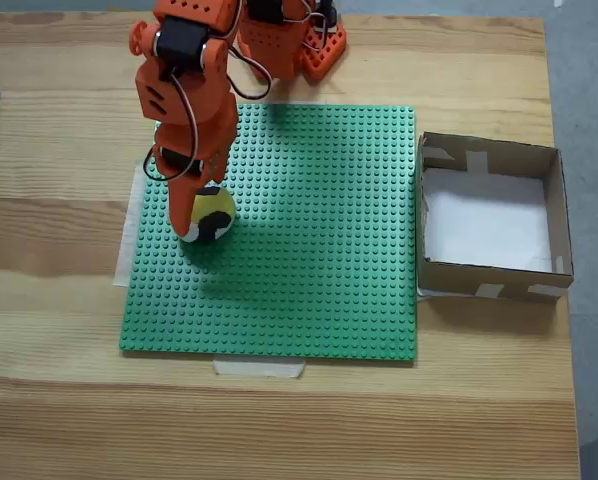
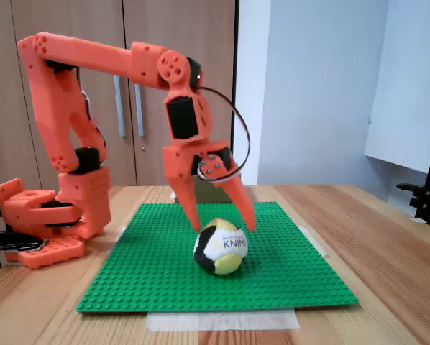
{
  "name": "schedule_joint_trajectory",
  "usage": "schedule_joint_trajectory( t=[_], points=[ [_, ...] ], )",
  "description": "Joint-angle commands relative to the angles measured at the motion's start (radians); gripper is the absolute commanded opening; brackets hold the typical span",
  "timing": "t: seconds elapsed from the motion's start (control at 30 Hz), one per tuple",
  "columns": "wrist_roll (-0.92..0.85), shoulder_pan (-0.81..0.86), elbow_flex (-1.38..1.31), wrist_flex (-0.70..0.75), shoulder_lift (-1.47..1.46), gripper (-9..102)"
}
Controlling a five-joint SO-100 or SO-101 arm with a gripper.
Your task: Pick the ball and put it in the box.
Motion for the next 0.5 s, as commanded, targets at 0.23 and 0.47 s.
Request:
schedule_joint_trajectory(
  t=[0.23, 0.47],
  points=[
    [-0.032, 0.015, 0.092, -0.118, 0.026, 40],
    [-0.054, 0.025, 0.15, -0.202, 0.026, 37]
  ],
)
